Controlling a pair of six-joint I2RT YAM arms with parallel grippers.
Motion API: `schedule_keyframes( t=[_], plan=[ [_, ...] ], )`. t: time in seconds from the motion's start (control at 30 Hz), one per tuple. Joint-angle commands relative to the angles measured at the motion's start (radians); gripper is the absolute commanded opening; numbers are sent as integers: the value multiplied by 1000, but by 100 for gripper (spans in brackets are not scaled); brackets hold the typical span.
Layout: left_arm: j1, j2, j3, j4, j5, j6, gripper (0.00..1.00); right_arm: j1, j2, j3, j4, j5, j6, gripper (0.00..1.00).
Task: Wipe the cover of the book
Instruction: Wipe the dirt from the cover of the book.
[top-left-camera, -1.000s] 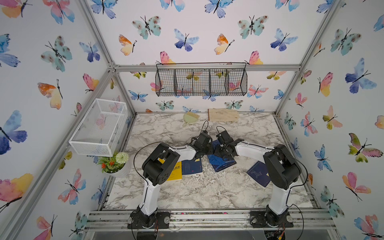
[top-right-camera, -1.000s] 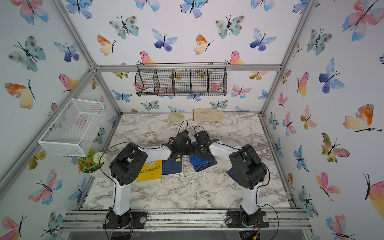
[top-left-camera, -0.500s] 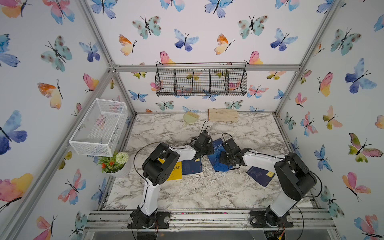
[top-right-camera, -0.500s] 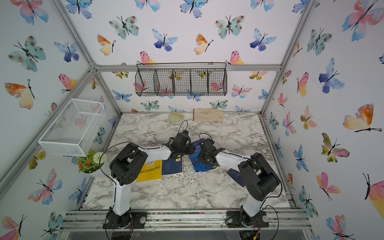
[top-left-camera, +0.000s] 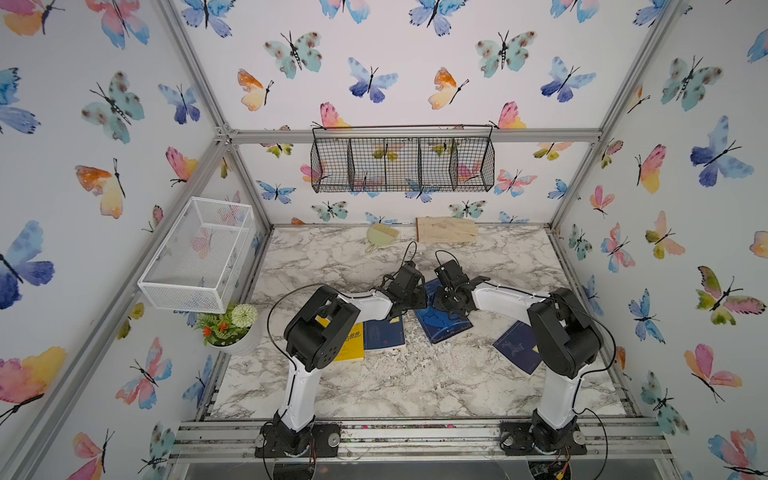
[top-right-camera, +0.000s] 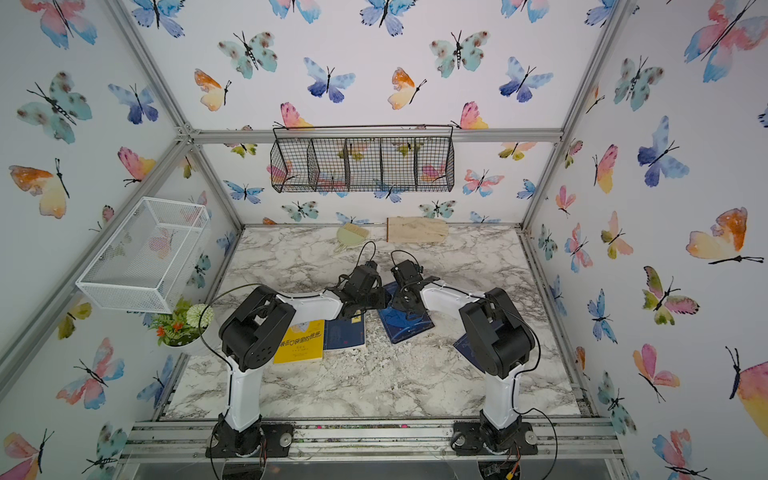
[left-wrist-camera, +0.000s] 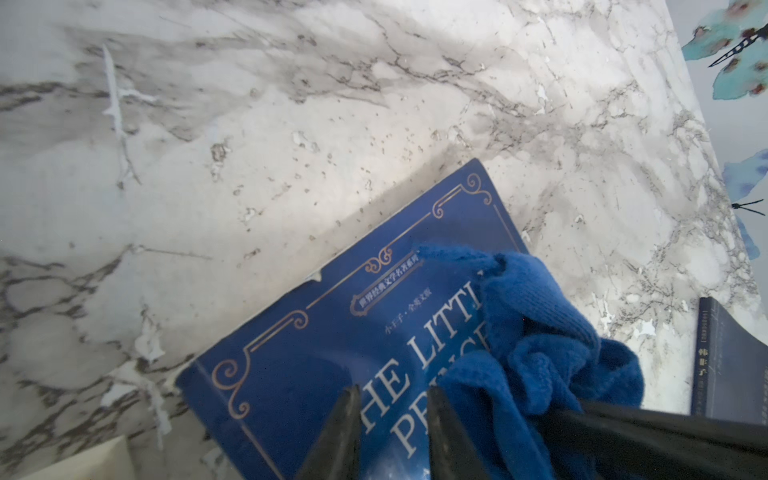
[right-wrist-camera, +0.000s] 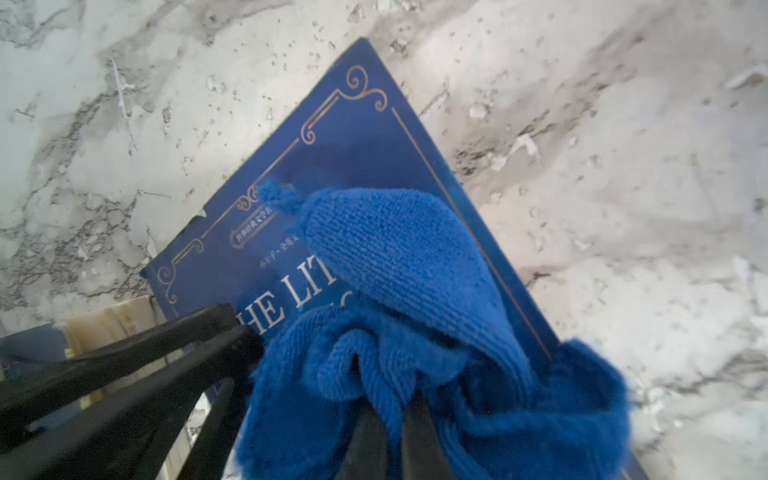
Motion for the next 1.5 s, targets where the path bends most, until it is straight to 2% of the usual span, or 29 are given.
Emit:
schedule_keyframes(
  t=[0.0, 0.1, 0.2, 0.43, 0.63, 0.77, 0.93, 1.1, 1.27, 1.47],
  plan=[
    [-9, 41, -25, -101, 26, -4, 30, -10, 46, -194, -197, 5, 13, 1],
    [-9, 46, -21, -101, 35, -6, 30, -10, -25, -291, -177, 10, 13, 1],
    [-13, 53, -17, -99, 38, -5, 30, -11, -77, -322, -187, 17, 15, 1],
    [-28, 48, -15, -105, 6, 17, 32, -11, -86, -193, -220, 51, -39, 1],
    [-59, 11, -8, -120, -51, 75, 43, -11, -171, -105, -183, 105, -146, 1],
    [-58, -9, 35, -212, -92, 47, 45, -11, -239, -98, -115, 150, -222, 1],
    [-58, -128, -39, -226, -111, -15, 46, -11, -304, -171, 20, 184, -252, 1],
    [-45, -262, -117, -294, -186, -51, 47, -11, -368, -297, 145, 213, -234, 1],
    [7, -326, -216, -325, -207, -100, 48, -11, -468, -429, 262, 214, -233, 1],
    [77, -339, -276, -359, -228, -132, 46, -10, -526, -464, 283, 260, -244, 2]
  ],
)
